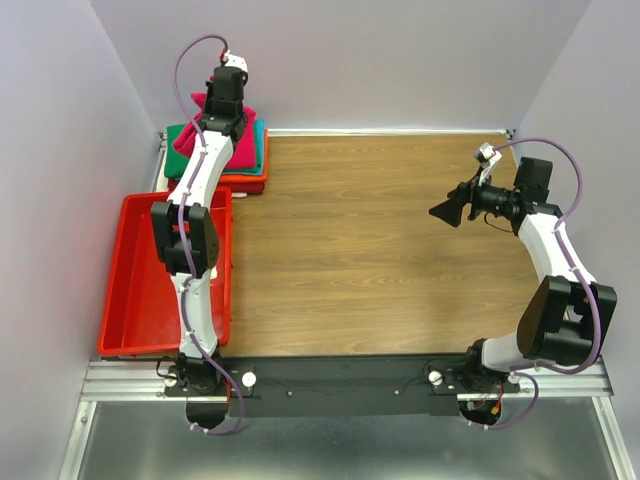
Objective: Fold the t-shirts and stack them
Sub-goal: Neatly place the folded tshirt to the corner
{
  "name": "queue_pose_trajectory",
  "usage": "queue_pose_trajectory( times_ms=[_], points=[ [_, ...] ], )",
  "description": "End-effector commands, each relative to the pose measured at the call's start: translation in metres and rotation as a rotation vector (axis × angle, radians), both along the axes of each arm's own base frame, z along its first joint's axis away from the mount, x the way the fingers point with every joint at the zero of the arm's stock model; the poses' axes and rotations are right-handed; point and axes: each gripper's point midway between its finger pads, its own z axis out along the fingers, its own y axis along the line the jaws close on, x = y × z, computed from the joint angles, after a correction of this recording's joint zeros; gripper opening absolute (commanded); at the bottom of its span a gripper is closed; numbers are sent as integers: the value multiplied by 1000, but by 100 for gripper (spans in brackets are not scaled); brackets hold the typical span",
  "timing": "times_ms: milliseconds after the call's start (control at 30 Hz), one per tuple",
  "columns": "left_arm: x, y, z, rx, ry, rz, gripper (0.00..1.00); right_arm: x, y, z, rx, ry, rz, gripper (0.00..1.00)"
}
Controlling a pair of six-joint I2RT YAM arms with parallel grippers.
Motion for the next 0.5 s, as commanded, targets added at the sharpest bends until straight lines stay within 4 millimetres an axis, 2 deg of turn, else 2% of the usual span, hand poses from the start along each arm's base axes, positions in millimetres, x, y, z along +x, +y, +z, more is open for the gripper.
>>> queue_pose_trajectory(
  times_ms=[0, 100, 133, 167, 200, 233, 267, 300, 333, 367, 400, 433, 467],
  points=[
    [17, 25, -3, -60, -60, 32, 0, -5, 2, -6, 29, 36, 15, 100],
    [28, 50, -19, -111, -79, 85, 0, -5, 2, -6, 32, 39, 19, 100],
    [30, 70, -18, -130, -100, 124, 7, -6, 2, -7, 34, 43, 20, 100],
    [36, 72, -37, -143, -75, 138, 39, -6, 3, -8, 36, 44, 22, 100],
    [37, 91, -36, -187, -108, 185, 62, -6, 3, -7, 37, 44, 24, 100],
    [40, 105, -51, -217, -88, 195, 90, -6, 3, -9, 37, 47, 24, 100],
    [40, 107, -52, -250, -92, 190, 98, -6, 2, -9, 37, 47, 21, 100],
    [40, 112, -50, -270, -92, 186, 98, -6, 2, -8, 36, 45, 23, 100],
    [40, 113, -38, -299, -122, 184, 98, -6, 2, -9, 36, 45, 25, 100],
    [34, 119, -15, -320, -173, 195, 98, -7, 2, -9, 37, 46, 25, 100],
    [29, 121, -5, -332, -192, 190, 98, -7, 3, -9, 37, 46, 25, 100],
    [19, 123, 30, -355, -256, 170, 98, -6, 2, -9, 35, 44, 25, 100],
    [14, 121, 44, -360, -279, 153, 98, -6, 2, -8, 32, 43, 23, 100]
  ],
)
